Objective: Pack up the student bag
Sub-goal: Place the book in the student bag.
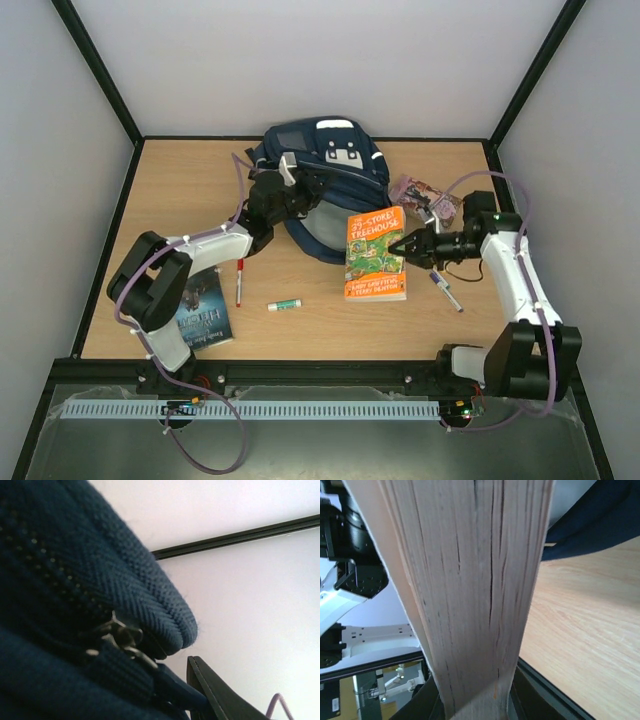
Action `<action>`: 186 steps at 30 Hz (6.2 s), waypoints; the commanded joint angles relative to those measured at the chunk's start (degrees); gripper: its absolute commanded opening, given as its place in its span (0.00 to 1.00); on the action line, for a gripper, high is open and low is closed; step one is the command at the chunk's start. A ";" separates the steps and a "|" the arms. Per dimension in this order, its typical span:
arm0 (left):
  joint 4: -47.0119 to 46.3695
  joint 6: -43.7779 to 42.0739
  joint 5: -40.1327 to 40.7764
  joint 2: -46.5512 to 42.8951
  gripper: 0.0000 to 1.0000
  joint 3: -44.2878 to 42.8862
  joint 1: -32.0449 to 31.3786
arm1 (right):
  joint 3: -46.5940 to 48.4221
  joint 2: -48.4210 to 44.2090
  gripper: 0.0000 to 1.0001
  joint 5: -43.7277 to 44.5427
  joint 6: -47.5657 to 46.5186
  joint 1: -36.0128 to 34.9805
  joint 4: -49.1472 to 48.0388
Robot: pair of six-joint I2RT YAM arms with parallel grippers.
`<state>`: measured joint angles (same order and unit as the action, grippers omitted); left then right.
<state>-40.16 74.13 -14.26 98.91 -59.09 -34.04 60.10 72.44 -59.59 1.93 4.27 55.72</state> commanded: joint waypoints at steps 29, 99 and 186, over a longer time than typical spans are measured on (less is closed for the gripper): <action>-24.39 8.71 -3.65 -9.64 0.26 3.42 -0.95 | -4.79 17.95 0.01 -9.82 25.03 -13.50 -36.54; 9.45 -7.04 -18.14 -18.83 0.20 14.75 9.70 | 10.81 14.95 0.55 36.09 -30.31 -33.51 -34.62; 4.32 -12.27 -28.67 -0.90 0.53 23.87 7.34 | 20.81 11.67 0.01 41.45 -15.13 -39.95 -29.81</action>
<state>-31.44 59.09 -38.74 97.51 -34.41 -26.35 80.77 87.18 -13.30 -14.26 -34.89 26.33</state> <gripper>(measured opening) 0.552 0.018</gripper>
